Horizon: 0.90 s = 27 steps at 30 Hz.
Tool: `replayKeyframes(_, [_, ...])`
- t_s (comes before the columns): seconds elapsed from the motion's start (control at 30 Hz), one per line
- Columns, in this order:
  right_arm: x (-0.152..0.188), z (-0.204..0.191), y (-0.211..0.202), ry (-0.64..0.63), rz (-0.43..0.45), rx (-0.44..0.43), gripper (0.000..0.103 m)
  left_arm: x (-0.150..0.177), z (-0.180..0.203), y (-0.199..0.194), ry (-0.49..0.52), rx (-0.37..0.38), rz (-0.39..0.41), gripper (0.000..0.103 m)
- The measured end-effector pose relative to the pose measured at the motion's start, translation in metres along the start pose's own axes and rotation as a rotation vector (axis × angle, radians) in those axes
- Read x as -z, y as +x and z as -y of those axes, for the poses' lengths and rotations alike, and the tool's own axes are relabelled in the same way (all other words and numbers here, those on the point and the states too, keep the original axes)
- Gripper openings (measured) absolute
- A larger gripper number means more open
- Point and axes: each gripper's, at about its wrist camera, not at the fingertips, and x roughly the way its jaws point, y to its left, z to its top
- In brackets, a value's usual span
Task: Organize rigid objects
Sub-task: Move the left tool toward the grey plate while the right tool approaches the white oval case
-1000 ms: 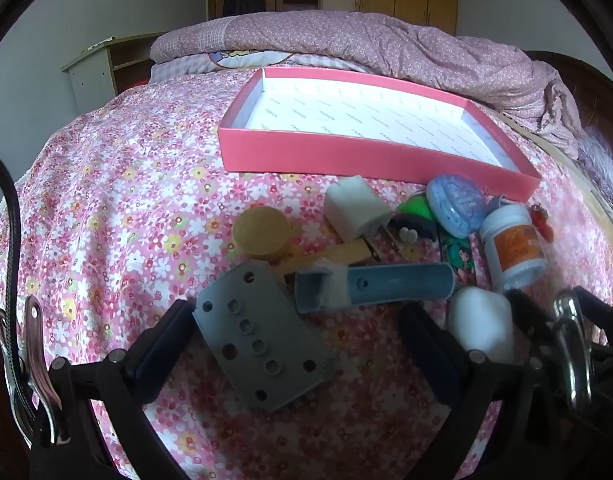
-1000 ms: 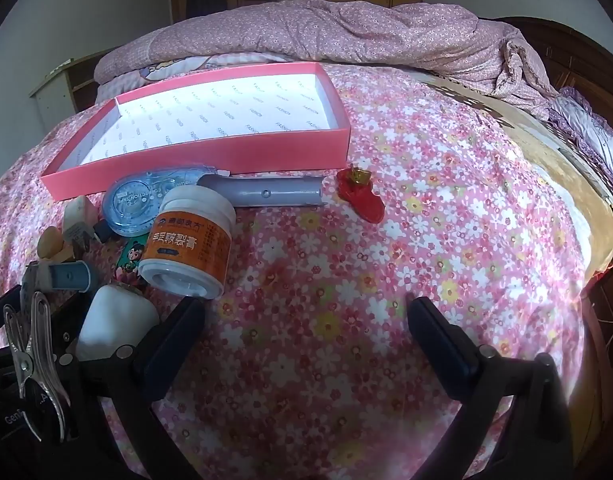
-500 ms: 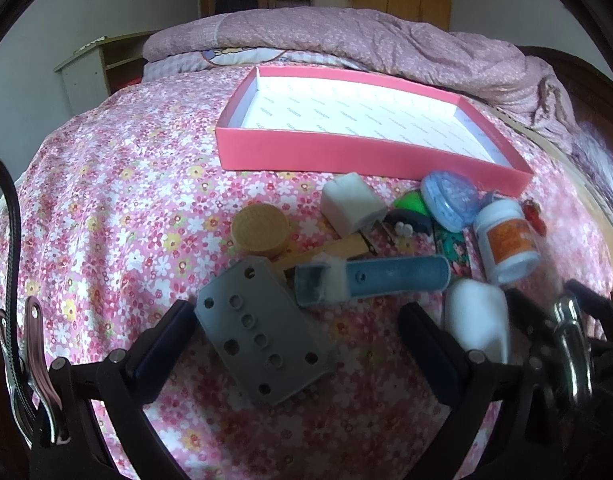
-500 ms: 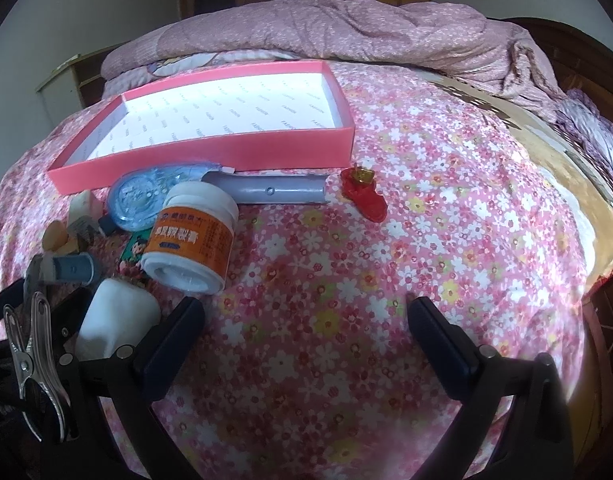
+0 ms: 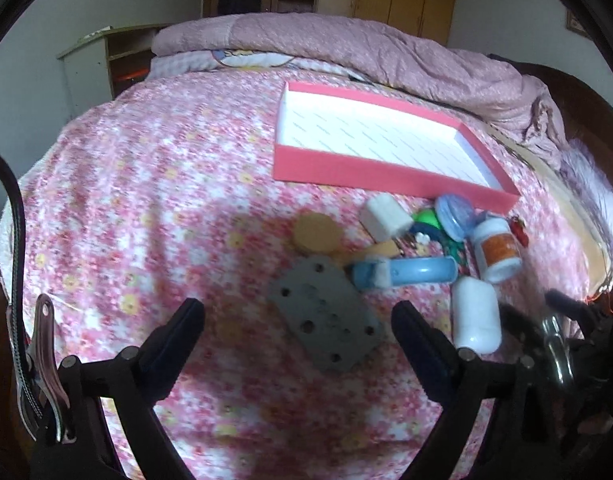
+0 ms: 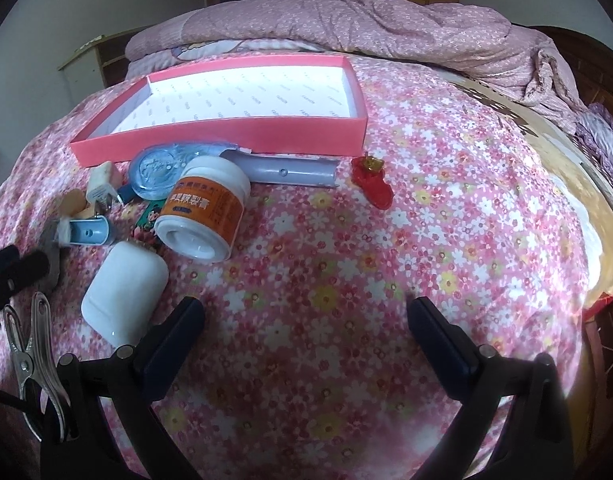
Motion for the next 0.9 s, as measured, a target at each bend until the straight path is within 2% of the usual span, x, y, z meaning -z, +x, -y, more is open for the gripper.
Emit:
replayKeyframes(0.3, [0.0, -0.001, -0.002, -0.003, 0.002, -0.004, 0.103, 0.005, 0.005, 0.005, 0.015, 0.04, -0.043, 0.097])
replayKeyframes(0.43, [-0.002, -0.004, -0.006, -0.013, -0.029, -0.013, 0.103, 0.008, 0.017, 0.009, 0.043, 0.036, -0.048, 0.094])
replayKeyframes(0.57, [-0.001, -0.005, -0.013, -0.028, -0.04, -0.066, 0.096, 0.008, 0.019, 0.007, 0.077, 0.018, -0.05, 0.093])
replayKeyframes(0.73, [-0.001, -0.008, -0.019, -0.05, -0.047, -0.155, 0.091, 0.01, -0.001, -0.009, 0.052, 0.003, -0.036, 0.093])
replayKeyframes(0.9, [0.001, -0.013, -0.027, -0.069, -0.048, -0.201, 0.087, 0.017, -0.01, -0.015, 0.054, -0.01, -0.029, 0.092])
